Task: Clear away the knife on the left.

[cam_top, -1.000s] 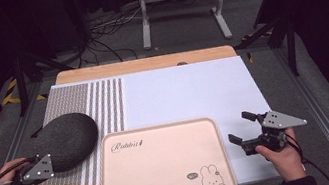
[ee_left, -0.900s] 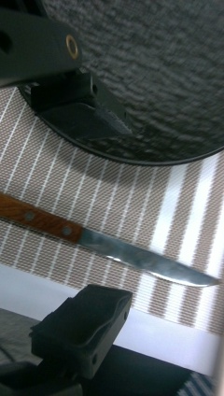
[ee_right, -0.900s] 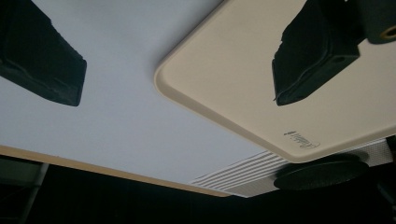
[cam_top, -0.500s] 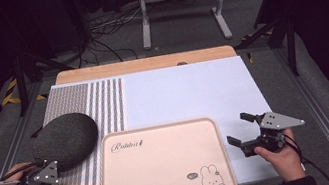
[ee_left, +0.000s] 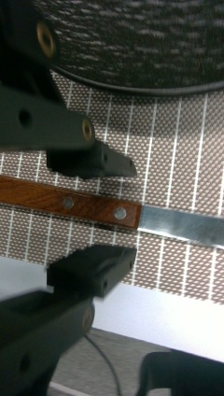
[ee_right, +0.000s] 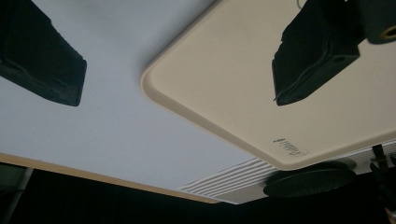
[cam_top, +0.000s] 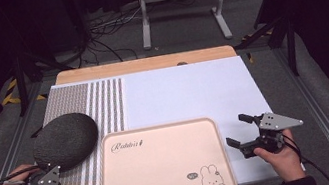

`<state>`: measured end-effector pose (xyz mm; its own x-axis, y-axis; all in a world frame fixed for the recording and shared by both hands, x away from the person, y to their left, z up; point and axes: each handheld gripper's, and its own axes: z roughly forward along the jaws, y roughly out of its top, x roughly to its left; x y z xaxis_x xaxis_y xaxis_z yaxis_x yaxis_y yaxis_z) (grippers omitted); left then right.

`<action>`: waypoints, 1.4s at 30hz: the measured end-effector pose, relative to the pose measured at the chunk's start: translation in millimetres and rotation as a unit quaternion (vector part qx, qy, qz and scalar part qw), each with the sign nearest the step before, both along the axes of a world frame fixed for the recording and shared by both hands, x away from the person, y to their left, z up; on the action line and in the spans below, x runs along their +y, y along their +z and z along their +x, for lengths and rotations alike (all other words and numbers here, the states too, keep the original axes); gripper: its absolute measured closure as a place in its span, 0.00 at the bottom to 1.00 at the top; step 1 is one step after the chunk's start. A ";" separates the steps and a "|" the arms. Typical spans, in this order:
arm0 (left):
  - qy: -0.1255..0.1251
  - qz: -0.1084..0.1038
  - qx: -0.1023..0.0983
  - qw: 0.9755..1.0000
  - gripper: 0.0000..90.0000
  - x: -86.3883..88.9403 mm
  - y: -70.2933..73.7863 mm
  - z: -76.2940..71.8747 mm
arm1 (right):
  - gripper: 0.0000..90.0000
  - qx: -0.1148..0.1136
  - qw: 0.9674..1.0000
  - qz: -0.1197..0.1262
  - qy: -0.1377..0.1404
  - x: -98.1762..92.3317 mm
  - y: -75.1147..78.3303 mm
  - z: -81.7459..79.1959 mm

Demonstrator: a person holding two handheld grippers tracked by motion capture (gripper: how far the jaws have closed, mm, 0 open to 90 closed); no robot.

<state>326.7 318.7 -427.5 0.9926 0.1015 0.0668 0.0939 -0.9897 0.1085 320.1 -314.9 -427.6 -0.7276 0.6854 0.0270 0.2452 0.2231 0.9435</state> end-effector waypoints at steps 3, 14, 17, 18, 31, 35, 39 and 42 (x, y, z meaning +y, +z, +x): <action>-0.018 0.017 0.008 1.000 0.77 -2.7 -0.7 0.4 | 0.04 0.005 1.000 0.003 0.001 -0.3 -2.0 0.2; -0.045 0.032 0.015 0.998 0.86 -6.5 -1.1 0.6 | 0.04 0.006 1.000 0.017 0.004 -2.6 -2.2 -0.3; -0.046 0.030 0.016 0.998 0.86 -6.0 -1.1 1.0 | 0.04 0.006 1.000 0.017 0.004 -2.4 -2.2 -0.6; -0.045 0.032 0.016 0.998 0.86 -6.4 -1.0 0.8 | 0.04 0.006 1.000 0.017 0.004 -2.5 -2.2 -0.5; -0.025 0.050 -0.005 0.998 0.87 -8.0 16.2 -3.7 | 0.04 0.007 1.000 0.021 -0.002 -3.9 -2.1 0.4; -0.013 0.031 -0.008 0.999 0.87 -6.5 20.9 -2.8 | 0.04 0.005 1.000 0.026 -0.007 -5.0 -1.5 0.6; 0.005 0.002 -0.010 1.000 0.87 -4.4 32.1 -2.0 | 0.04 0.005 1.000 0.027 -0.008 -5.4 -1.6 0.8; 0.037 -0.026 -0.002 0.999 0.87 -2.9 39.7 -0.7 | 0.04 0.006 1.000 0.028 -0.007 -5.9 -1.7 1.4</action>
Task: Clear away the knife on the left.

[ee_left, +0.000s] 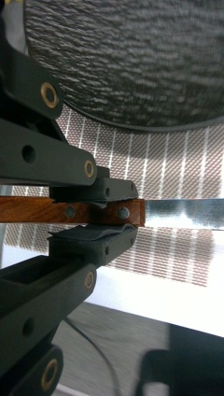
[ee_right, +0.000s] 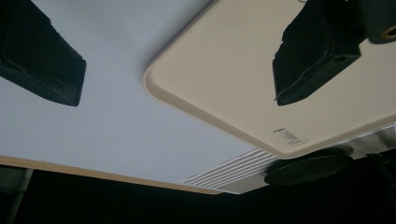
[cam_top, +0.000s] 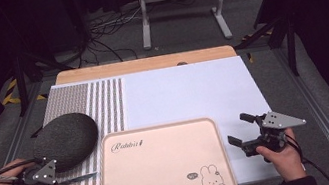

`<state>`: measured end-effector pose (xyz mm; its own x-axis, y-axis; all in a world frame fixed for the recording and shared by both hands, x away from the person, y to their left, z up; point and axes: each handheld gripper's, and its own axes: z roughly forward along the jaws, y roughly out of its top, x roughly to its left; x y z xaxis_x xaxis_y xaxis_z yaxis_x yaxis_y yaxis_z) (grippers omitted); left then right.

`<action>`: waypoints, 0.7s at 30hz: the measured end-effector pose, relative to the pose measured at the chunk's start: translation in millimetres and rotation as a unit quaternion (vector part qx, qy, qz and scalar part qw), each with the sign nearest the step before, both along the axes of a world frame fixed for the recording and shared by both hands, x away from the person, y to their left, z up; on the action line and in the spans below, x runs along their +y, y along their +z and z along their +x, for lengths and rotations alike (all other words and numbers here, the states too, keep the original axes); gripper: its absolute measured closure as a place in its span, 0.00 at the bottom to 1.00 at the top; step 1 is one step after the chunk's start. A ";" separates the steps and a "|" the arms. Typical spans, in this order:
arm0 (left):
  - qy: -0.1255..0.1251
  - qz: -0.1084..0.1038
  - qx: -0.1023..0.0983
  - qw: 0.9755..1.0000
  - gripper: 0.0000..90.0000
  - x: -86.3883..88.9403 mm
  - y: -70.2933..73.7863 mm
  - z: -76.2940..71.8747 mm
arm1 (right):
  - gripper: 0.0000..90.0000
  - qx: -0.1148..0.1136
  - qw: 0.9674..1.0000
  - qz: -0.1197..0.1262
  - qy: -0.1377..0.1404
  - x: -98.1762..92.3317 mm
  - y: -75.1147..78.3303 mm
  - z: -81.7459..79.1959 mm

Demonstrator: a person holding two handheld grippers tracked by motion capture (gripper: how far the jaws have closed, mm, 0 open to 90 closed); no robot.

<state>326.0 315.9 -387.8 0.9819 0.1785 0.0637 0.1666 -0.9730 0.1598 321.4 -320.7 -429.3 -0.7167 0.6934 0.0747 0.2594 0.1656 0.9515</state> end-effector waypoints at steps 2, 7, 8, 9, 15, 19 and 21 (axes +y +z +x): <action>0.005 -0.006 -0.004 1.000 0.87 -0.1 1.9 0.2 | 0.04 0.000 1.000 0.001 0.000 -0.2 0.0 0.1; 0.079 -0.052 0.028 0.995 0.87 -2.6 14.4 0.3 | 0.04 0.001 1.000 0.001 -0.002 -1.4 0.2 -0.2; 0.083 -0.057 0.031 0.994 0.87 -2.7 16.1 1.0 | 0.04 0.000 1.000 0.001 -0.002 -1.5 0.1 -0.1; 0.091 -0.063 0.035 0.993 0.87 -3.0 17.4 1.4 | 0.04 0.000 1.000 0.001 -0.002 -1.4 0.0 -0.1; 0.124 -0.089 0.058 0.987 0.87 -7.0 22.6 3.5 | 0.04 -0.001 1.000 0.002 -0.002 -2.2 0.3 -0.3; 0.143 -0.106 0.086 0.980 0.86 -16.8 27.2 5.0 | 0.04 0.000 1.000 0.001 -0.003 -1.9 -0.4 0.0; 0.155 -0.122 0.098 0.975 0.86 -22.5 30.5 6.6 | 0.04 0.000 1.000 0.000 -0.002 -0.6 -0.7 0.1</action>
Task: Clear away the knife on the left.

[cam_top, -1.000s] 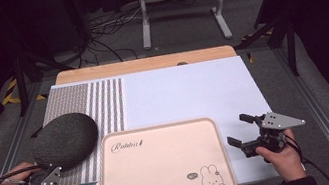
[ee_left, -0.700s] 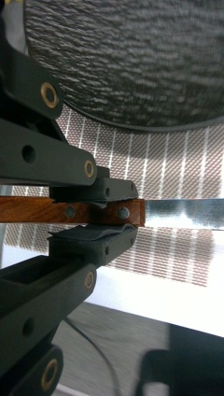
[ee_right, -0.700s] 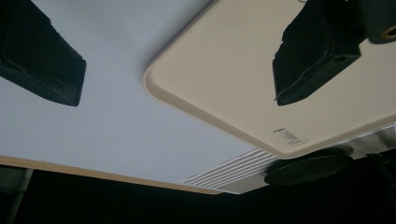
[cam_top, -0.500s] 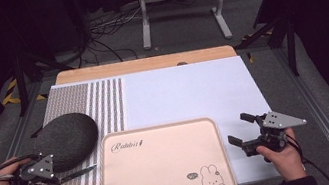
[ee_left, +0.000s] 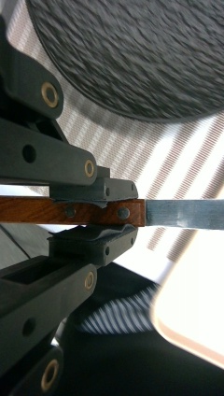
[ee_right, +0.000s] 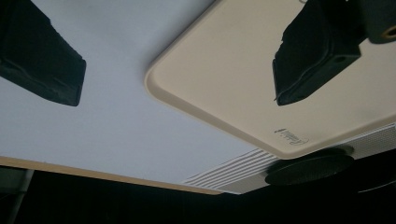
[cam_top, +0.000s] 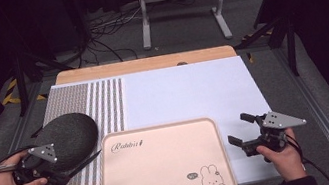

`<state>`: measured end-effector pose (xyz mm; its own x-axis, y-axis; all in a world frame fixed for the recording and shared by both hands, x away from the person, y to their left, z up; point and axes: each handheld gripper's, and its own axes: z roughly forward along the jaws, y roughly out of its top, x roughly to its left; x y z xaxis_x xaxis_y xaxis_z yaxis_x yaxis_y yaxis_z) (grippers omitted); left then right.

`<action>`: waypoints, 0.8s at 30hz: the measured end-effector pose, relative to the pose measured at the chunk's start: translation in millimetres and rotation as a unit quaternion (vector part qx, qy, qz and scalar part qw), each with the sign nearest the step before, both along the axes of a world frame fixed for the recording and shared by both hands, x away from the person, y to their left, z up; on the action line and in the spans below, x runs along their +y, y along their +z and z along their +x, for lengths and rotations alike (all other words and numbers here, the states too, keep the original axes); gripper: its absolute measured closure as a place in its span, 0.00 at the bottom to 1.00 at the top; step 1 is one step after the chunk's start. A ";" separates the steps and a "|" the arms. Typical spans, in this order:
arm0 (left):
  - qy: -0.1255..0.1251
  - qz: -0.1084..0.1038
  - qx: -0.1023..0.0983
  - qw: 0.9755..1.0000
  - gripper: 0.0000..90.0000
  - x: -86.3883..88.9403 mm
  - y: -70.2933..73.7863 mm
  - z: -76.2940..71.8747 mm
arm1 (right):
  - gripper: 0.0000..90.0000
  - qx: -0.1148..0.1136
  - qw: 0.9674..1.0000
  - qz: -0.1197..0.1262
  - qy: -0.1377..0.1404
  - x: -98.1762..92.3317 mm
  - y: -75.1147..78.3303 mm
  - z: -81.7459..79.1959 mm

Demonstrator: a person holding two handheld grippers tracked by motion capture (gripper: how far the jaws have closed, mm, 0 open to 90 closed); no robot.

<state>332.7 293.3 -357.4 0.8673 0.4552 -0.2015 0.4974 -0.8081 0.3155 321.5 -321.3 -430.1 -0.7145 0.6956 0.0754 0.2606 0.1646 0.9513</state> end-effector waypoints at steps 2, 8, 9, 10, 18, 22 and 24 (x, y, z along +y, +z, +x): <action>0.005 -0.001 0.000 1.000 0.86 -4.2 2.0 1.4 | 0.04 -0.001 1.000 -0.001 0.002 0.6 0.2 -0.3; 0.035 -0.018 0.026 0.999 0.86 -15.6 2.7 7.6 | 0.04 -0.001 1.000 0.000 0.001 -1.1 0.7 -0.6; 0.039 -0.017 0.029 0.999 0.86 -17.9 2.7 7.9 | 0.04 -0.001 1.000 0.000 0.001 -1.5 0.7 -0.5; 0.038 -0.017 0.029 0.999 0.86 -20.2 2.7 8.5 | 0.04 -0.001 1.000 0.000 0.001 -1.9 0.7 -0.5; 0.047 -0.018 0.032 0.998 0.86 -38.9 4.5 7.0 | 0.04 0.000 1.000 0.002 -0.003 -4.3 1.1 -0.5; 0.050 -0.020 0.037 0.998 0.86 -52.9 3.7 5.2 | 0.04 0.000 1.000 0.002 -0.005 -5.3 1.2 -0.7; 0.045 -0.021 0.037 0.998 0.86 -56.6 3.1 4.8 | 0.04 0.001 1.000 0.003 -0.005 -5.7 1.1 -0.5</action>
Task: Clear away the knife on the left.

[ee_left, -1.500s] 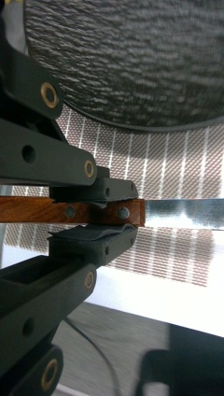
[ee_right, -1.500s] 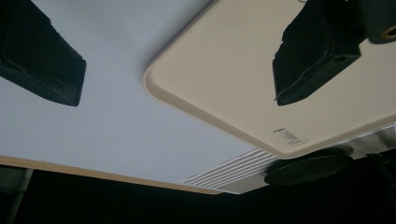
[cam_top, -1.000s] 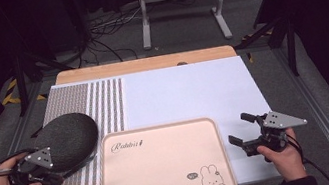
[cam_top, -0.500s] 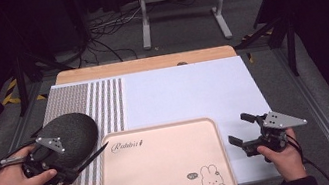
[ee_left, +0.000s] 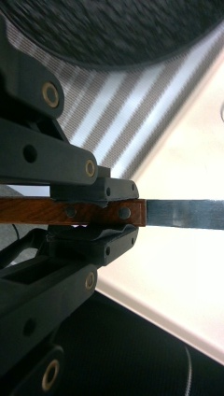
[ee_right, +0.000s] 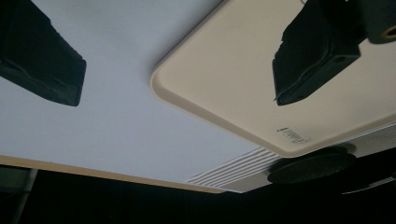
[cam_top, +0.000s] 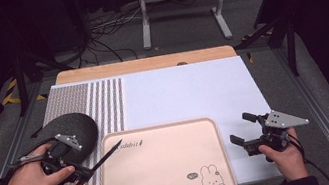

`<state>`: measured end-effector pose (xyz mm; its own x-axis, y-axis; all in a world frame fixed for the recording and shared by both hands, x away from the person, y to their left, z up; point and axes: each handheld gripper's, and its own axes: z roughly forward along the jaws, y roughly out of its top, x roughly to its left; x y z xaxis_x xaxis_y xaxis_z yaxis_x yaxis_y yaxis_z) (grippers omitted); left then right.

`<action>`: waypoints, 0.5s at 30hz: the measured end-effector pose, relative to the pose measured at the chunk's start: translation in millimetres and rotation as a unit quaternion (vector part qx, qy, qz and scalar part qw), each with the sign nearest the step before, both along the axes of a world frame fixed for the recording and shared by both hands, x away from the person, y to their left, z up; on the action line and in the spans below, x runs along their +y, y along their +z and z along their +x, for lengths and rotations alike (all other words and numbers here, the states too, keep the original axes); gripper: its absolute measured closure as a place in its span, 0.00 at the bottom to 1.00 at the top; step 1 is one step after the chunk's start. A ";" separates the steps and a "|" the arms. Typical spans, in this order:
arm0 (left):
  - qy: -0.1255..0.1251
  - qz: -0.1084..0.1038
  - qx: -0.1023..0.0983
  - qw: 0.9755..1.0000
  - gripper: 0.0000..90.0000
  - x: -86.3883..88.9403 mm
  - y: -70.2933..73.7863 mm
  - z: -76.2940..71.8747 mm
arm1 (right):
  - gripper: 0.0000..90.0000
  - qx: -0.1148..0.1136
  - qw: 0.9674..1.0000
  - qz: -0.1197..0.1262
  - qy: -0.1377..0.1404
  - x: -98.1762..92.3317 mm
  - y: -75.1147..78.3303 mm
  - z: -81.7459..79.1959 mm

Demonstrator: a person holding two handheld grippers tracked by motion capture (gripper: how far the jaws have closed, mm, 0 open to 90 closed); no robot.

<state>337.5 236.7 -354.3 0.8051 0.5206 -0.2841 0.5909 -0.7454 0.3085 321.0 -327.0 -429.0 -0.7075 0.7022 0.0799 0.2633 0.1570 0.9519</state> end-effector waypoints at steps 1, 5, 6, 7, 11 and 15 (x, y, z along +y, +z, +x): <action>0.000 -0.001 0.007 1.000 0.86 -3.8 -0.4 -0.7 | 0.04 0.000 1.000 0.000 0.000 0.0 0.0 0.0; -0.001 0.004 0.003 1.000 0.86 -17.2 -2.3 -0.2 | 0.04 0.000 1.000 -0.001 0.002 0.7 -0.2 -0.1; 0.001 0.004 0.005 1.000 0.86 -19.3 -2.8 -0.5 | 0.04 0.000 1.000 -0.001 0.002 0.6 -0.1 -0.2; 0.002 0.004 0.004 1.000 0.86 -23.1 -3.8 -0.5 | 0.04 0.000 1.000 0.000 0.002 0.6 -0.1 -0.2; 0.001 0.002 0.002 1.000 0.86 -34.4 -8.7 0.1 | 0.04 0.000 1.000 -0.001 0.003 0.2 0.0 -0.2; 0.000 -0.003 0.001 1.000 0.86 -46.2 -12.4 0.4 | 0.04 0.000 1.000 -0.002 0.004 0.8 -0.1 -0.9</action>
<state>337.9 190.5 -366.7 0.8053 0.5180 -0.2886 0.5906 -0.7438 0.3130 320.1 -326.1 -429.1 -0.7133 0.6965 0.0776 0.2619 0.1623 0.9514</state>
